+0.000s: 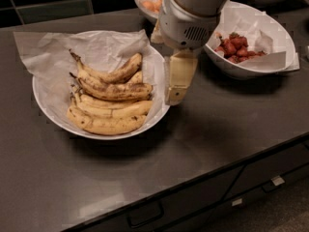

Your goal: Pick banana from white bowl

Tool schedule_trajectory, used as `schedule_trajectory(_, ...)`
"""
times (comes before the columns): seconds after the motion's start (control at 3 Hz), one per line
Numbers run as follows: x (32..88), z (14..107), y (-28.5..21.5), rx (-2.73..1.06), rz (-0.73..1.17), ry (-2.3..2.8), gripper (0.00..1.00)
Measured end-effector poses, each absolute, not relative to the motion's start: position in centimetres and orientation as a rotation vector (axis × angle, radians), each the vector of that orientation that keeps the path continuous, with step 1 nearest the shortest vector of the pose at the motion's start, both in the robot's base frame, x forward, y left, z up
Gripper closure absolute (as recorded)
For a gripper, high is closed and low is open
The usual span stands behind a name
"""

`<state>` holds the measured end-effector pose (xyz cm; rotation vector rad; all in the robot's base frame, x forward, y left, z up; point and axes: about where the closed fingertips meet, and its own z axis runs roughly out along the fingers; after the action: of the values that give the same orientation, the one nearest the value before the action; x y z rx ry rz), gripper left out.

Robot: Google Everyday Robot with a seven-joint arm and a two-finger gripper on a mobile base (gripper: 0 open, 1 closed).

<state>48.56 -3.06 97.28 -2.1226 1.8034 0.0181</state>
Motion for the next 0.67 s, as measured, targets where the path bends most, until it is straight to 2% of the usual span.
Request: schedule_trajectory(0.67, 49.7, 96.1, 1.8, -2.174, 0.044, 1.734, 0.14)
